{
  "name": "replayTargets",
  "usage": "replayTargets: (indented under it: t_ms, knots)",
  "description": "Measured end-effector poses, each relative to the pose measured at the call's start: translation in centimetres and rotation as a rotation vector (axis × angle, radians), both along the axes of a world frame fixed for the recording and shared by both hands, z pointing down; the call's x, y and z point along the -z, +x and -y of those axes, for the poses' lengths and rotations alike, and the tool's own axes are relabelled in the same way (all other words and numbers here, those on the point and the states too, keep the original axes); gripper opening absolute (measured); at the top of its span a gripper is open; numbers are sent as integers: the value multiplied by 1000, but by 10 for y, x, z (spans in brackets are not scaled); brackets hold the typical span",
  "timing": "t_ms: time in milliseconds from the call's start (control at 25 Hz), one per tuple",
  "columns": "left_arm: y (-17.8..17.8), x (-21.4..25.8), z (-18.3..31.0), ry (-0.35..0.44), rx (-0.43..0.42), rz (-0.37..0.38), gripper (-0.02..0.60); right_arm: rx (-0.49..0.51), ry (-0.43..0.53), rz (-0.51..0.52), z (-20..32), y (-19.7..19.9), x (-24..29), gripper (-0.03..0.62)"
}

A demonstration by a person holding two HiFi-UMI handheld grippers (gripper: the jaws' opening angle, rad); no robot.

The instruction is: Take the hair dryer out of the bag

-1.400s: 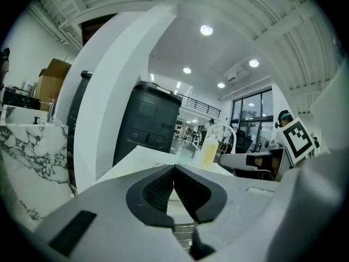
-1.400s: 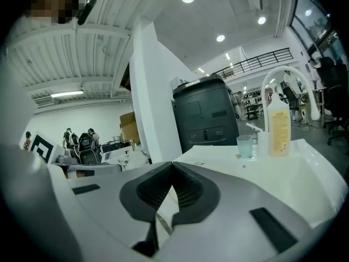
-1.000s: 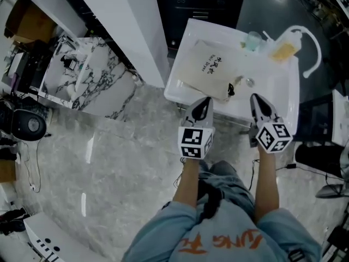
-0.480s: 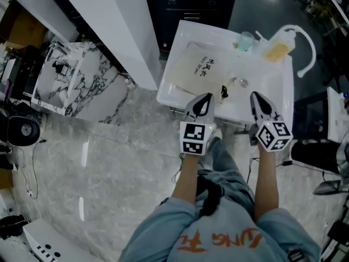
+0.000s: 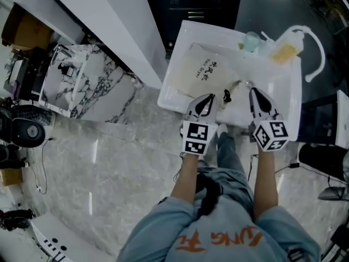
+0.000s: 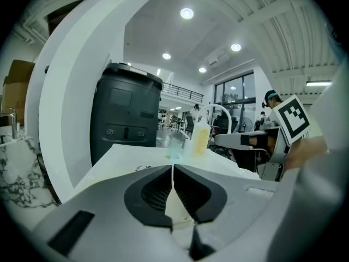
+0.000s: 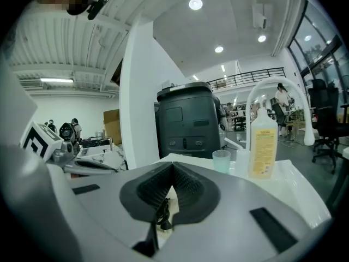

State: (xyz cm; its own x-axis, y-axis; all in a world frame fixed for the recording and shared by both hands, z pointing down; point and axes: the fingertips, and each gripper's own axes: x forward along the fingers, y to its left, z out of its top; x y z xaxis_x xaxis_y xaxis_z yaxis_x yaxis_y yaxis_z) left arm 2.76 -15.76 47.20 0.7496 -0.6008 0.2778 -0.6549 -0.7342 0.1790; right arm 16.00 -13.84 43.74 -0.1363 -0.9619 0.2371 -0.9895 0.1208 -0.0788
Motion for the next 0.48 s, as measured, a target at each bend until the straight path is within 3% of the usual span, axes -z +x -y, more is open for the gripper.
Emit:
replayTargets:
  t_ms: [280,360,480]
  knots:
    - [34,-32,-2,-36,-81,152,11,22,-79,17,1,10,-33,0]
    - [42,-47,-2,-68,-100,197,76,17,-100,21,-1,18,-42,0]
    - [49,-60,4,-74,-88,252,106,5,-123,29,-3,31,-50,0]
